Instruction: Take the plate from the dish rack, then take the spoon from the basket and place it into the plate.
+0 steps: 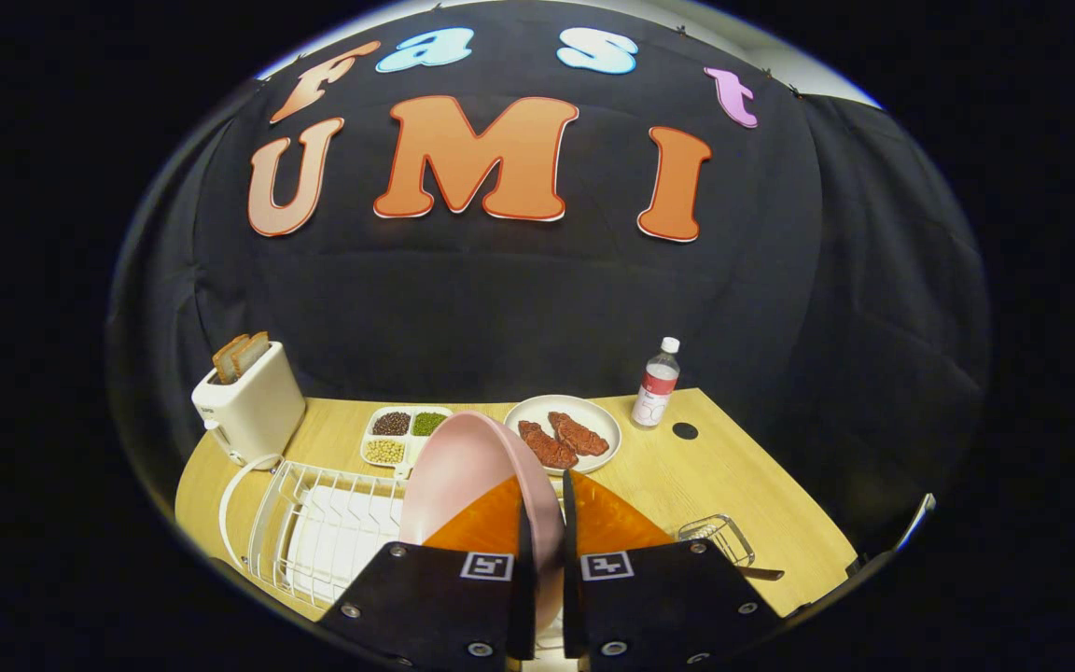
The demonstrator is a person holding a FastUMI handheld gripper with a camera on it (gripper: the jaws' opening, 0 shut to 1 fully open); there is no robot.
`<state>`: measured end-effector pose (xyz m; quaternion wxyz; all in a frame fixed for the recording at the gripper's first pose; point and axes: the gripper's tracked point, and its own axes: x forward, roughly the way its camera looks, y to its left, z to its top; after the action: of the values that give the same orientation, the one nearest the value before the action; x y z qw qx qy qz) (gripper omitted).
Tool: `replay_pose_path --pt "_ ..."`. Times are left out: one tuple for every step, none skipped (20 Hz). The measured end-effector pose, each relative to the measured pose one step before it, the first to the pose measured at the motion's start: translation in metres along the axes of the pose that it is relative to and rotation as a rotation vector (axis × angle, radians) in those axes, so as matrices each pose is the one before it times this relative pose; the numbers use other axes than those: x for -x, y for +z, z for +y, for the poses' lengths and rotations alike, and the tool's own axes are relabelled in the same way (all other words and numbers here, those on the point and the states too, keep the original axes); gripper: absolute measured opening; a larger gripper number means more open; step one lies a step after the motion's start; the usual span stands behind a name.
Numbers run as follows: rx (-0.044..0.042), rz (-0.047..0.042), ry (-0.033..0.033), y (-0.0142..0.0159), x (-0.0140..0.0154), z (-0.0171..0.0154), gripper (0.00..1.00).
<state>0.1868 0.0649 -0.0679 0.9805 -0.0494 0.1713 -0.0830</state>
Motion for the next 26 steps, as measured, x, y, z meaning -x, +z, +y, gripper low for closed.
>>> replay_pose_path --pt "-0.01836 0.00104 0.0 0.00116 0.00466 -0.00389 0.12" --pt "-0.0169 0.00247 0.00277 -0.00093 0.00522 -0.00369 0.12" --pt "-0.01716 0.00286 0.00507 -0.00097 0.00611 -0.00303 0.12" --pt "-0.01616 0.00548 0.00652 -0.00193 0.00633 -0.00325 0.12" --pt "-0.01653 0.00672 0.00673 -0.003 0.0058 -0.0031 0.12" --pt "-0.01352 0.00614 0.00343 -0.00452 0.00636 -0.00342 0.12" --pt "-0.01003 0.00506 0.00059 -0.0045 0.00601 -0.00471 0.12" --pt "-0.00924 0.00643 0.00222 -0.00538 0.00776 -0.00498 0.12" --pt "-0.00881 0.00679 0.00463 -0.00464 0.00757 -0.00374 0.12" --pt "-0.0082 0.00879 0.00687 -0.00617 0.0065 -0.00314 0.12" --pt "-0.0094 0.00826 0.00558 -0.0063 0.00624 -0.00331 0.12" --pt "-0.00807 0.00764 0.00521 -0.00633 0.00649 -0.00355 0.12" --pt "-0.00826 0.00683 0.00591 -0.00674 0.00689 -0.00292 0.12" --pt "-0.00835 0.00894 0.00658 -0.0072 0.00645 -0.00261 0.12" --pt "-0.00929 0.00998 0.00789 -0.00754 0.00581 -0.00268 0.12" --pt "-0.01206 0.01098 0.00768 -0.00794 0.00659 -0.00199 0.12" --pt "-0.01242 0.00934 0.0089 -0.00752 0.00629 -0.00238 0.12" --pt "-0.01165 0.0084 0.00811 -0.00703 0.00505 -0.00179 0.12" --pt "-0.01144 0.0119 0.00861 -0.00821 0.0046 -0.00254 0.12" --pt "-0.01432 0.02046 0.01486 -0.00855 0.00435 -0.00126 0.12" --pt "-0.02488 0.02235 0.02071 -0.00923 0.00602 -0.00008 0.12" --pt "-0.02594 0.00541 0.01764 -0.00517 0.00472 0.00087 0.12" --pt "-0.01529 0.00165 0.01273 -0.00543 0.0032 -0.00119 0.12" --pt "-0.00535 0.00523 0.00855 -0.00603 0.00243 -0.00176 0.12" --pt "0.00115 0.00905 0.00607 -0.00632 0.00309 -0.00259 0.12" --pt "-0.00178 0.00947 0.0058 -0.0059 0.00192 -0.00216 0.12"
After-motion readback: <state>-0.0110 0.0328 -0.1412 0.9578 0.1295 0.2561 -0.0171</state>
